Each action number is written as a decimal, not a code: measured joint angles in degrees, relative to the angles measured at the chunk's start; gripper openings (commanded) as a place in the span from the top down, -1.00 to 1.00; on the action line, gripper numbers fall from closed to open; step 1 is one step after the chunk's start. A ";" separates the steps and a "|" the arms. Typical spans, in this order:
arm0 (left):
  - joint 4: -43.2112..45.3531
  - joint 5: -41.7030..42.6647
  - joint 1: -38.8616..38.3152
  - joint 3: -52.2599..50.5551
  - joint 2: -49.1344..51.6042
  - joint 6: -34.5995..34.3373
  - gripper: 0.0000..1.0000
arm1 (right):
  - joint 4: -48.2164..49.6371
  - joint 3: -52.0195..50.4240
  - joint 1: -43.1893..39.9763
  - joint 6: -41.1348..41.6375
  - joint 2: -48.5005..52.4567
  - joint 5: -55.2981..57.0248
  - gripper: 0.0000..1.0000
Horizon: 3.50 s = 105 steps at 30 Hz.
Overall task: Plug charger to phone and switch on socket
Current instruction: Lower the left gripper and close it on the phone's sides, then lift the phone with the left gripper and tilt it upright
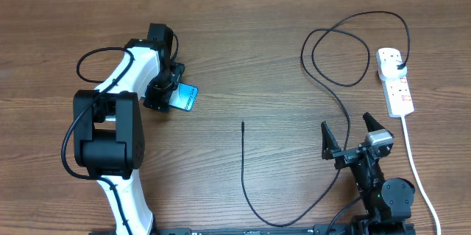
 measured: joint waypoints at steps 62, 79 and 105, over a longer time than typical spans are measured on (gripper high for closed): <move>-1.07 1.03 0.00 -0.15 0.00 -0.42 -0.54 | -0.02 0.00 0.00 -0.02 0.02 0.00 -1.00; -1.05 1.03 0.00 -0.15 -0.02 -0.42 0.22 | 0.02 0.00 0.00 0.00 0.02 -0.02 -1.00; -1.07 1.09 0.00 -0.15 -0.07 -0.37 0.92 | 0.00 0.00 0.00 0.04 0.02 0.00 -1.00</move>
